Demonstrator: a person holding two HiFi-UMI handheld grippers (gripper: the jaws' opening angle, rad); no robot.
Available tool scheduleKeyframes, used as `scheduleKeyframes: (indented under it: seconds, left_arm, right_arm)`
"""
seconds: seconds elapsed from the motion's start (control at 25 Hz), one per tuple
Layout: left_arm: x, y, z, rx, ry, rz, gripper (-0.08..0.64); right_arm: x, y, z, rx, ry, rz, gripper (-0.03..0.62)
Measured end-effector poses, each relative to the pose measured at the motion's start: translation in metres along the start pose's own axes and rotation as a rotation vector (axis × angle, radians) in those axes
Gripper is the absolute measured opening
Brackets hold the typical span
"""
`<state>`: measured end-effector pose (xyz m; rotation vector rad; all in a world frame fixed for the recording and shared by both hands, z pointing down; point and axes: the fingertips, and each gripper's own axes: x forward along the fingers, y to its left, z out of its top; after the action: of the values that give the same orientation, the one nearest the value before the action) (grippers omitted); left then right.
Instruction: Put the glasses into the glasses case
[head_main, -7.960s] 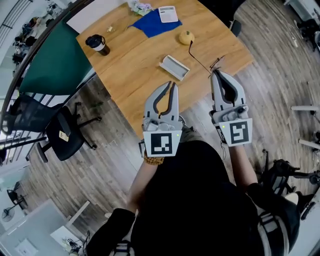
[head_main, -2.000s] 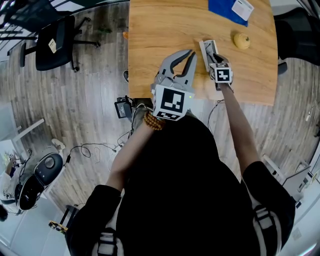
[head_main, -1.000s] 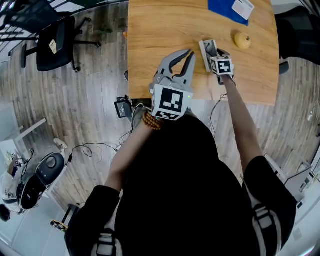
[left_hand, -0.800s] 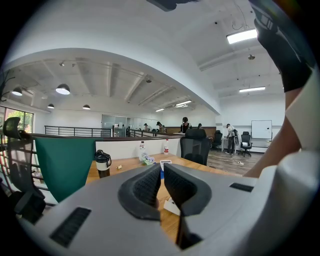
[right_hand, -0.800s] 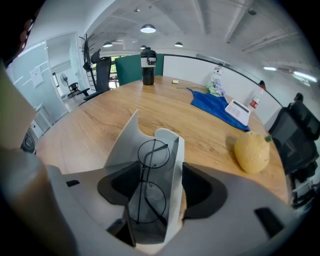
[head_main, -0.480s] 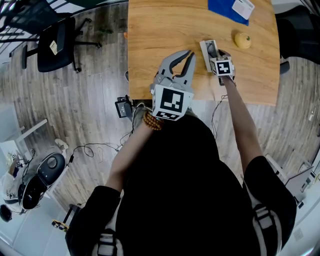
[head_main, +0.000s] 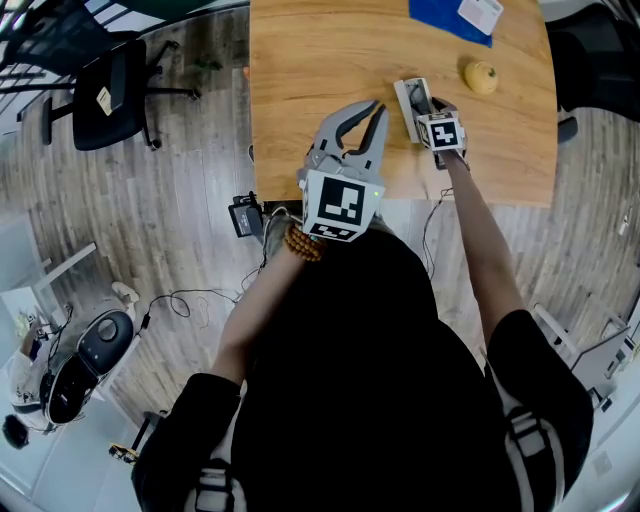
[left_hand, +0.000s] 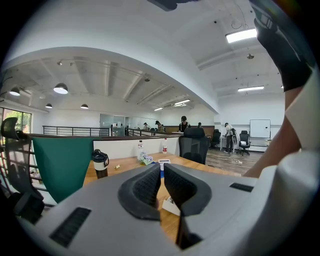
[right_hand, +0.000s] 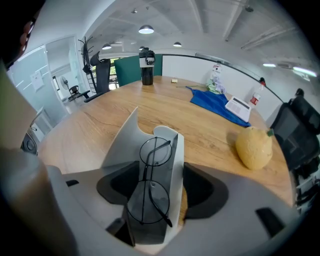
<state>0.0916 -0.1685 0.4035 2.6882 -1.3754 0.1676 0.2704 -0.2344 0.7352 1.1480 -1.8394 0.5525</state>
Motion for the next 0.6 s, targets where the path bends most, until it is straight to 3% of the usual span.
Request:
scheduleKeyframes:
  seconds: [0.36, 0.6]
  left_arm:
    - [0.001, 0.0, 0.0, 0.0, 0.003, 0.002, 0.038]
    - [0.001, -0.001, -0.001, -0.001, 0.002, 0.0, 0.038]
  right_arm:
    - [0.002, -0.008, -0.003, 0.094, -0.023, 0.009, 0.259]
    - [-0.003, -0.01, 0.0, 0.076, -0.033, -0.018, 0.253]
